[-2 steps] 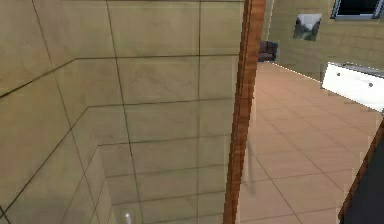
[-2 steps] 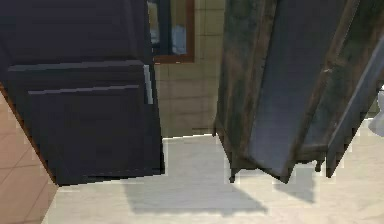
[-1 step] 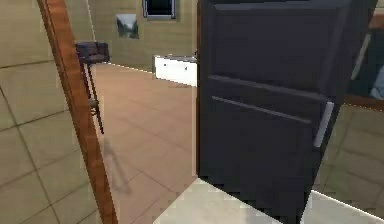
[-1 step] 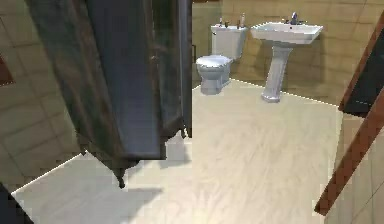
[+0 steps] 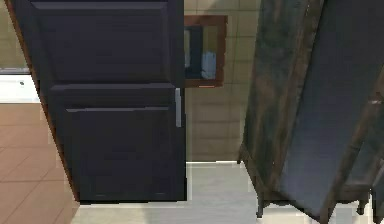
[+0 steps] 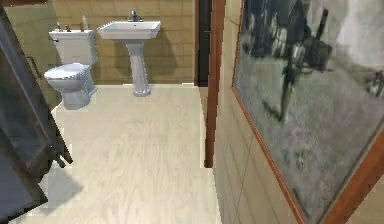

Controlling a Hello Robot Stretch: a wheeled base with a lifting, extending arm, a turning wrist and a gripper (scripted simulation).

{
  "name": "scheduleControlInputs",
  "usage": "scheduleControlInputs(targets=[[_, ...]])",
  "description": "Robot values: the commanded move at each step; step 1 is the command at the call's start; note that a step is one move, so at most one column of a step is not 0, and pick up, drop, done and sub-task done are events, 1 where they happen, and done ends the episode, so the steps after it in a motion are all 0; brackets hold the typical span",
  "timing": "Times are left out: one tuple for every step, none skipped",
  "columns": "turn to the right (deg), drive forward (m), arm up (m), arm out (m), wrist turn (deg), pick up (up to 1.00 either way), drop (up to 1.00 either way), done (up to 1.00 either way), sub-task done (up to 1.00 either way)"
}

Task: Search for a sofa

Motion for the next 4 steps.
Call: scheduleControlInputs(targets=[[0.0, 0.30, 0.00, 0.00, 0.0, 0.00, 0.00, 0.00, 0.00], [45.0, 0.00, 0.00, 0.00, 0.0, 0.00, 0.00, 0.00, 0.00], [36.0, 0.00, 0.00, 0.00, 0.0, 0.00, 0.00, 0.00, 0.00], [0.0, 1.00, 0.00, 0.00, 0.0, 0.00, 0.00, 0.00, 0.00]])
